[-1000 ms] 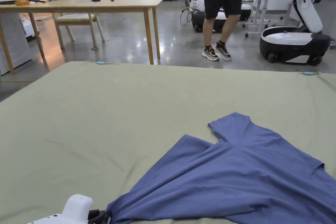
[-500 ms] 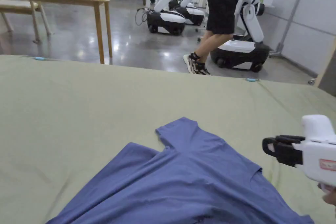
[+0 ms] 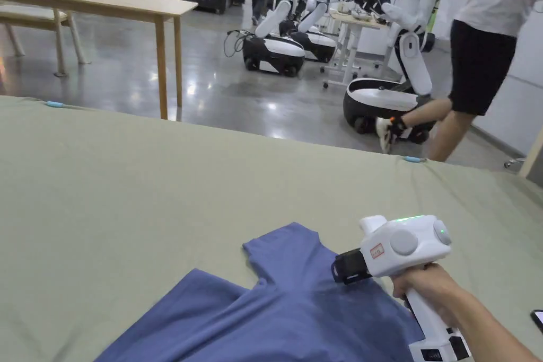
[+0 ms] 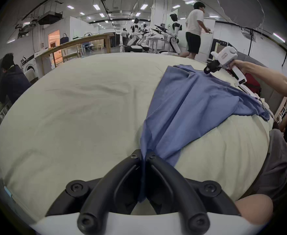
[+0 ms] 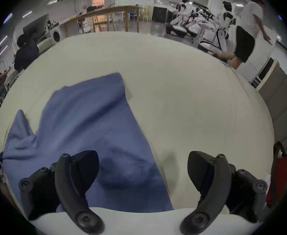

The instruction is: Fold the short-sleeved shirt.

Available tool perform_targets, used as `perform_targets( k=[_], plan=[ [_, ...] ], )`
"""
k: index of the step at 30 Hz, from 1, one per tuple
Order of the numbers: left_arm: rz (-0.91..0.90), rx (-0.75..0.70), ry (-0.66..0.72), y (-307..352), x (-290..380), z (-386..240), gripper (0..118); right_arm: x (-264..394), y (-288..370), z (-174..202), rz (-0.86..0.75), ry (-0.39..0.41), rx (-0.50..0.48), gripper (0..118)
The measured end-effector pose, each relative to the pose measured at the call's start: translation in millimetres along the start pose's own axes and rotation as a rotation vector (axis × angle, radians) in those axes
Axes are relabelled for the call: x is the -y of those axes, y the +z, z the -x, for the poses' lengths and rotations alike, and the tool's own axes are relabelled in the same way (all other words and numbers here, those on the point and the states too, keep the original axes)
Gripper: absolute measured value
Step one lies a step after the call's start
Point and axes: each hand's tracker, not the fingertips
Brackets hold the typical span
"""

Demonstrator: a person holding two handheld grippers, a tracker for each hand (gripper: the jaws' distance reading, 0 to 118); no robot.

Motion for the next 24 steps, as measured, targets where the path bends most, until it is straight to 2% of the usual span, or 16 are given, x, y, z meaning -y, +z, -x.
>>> perform_targets(
  k=[1, 2, 3, 4, 5, 6, 7, 9, 11, 12, 15, 19, 24],
  plan=[
    [0.004, -0.001, -0.001, 0, -1, 0, 1, 1, -6, 2, 0.037, -0.004, 0.01, 104],
    [0.007, -0.005, -0.007, 0, 0, 2, 1, 3, -11, 3, 0.081, -0.001, -0.008, 92],
    [0.008, -0.008, -0.01, 0, -1, 2, 1, 6, -12, 7, 0.093, -0.013, -0.07, 80],
    [0.009, -0.01, -0.013, 0, -1, 2, 1, 7, -4, 12, 0.038, -0.005, -0.026, 69],
    [0.008, -0.009, -0.013, 0, 0, 2, 1, 9, 1, 15, 0.034, 0.021, -0.044, 51],
    [0.008, -0.008, -0.007, 0, 0, 0, 1, 9, 4, 17, 0.036, 0.027, -0.072, 25],
    [0.012, -0.005, 0.005, -1, 0, 0, 1, 10, 5, 22, 0.037, 0.048, -0.042, 2],
    [0.011, -0.004, 0.01, -2, -1, 0, 1, 12, 5, 34, 0.033, 0.09, 0.019, 2],
    [0.013, -0.009, 0.0, -1, -1, -2, 1, 14, 12, 39, 0.009, 0.07, 0.04, 2],
    [0.012, -0.012, -0.007, -1, -1, -3, 1, 17, 22, 39, -0.029, 0.043, 0.04, 2],
    [0.004, -0.016, -0.018, 4, -5, -2, 1, 52, 84, 34, -0.16, -0.069, -0.107, 2],
    [-0.028, -0.008, -0.002, 9, -11, -2, 1, 133, 182, 29, -0.31, -0.158, -0.112, 2],
    [-0.062, 0.002, -0.03, 10, -24, -12, 1, 225, 269, 29, -0.38, -0.245, -0.101, 2]
  ],
)
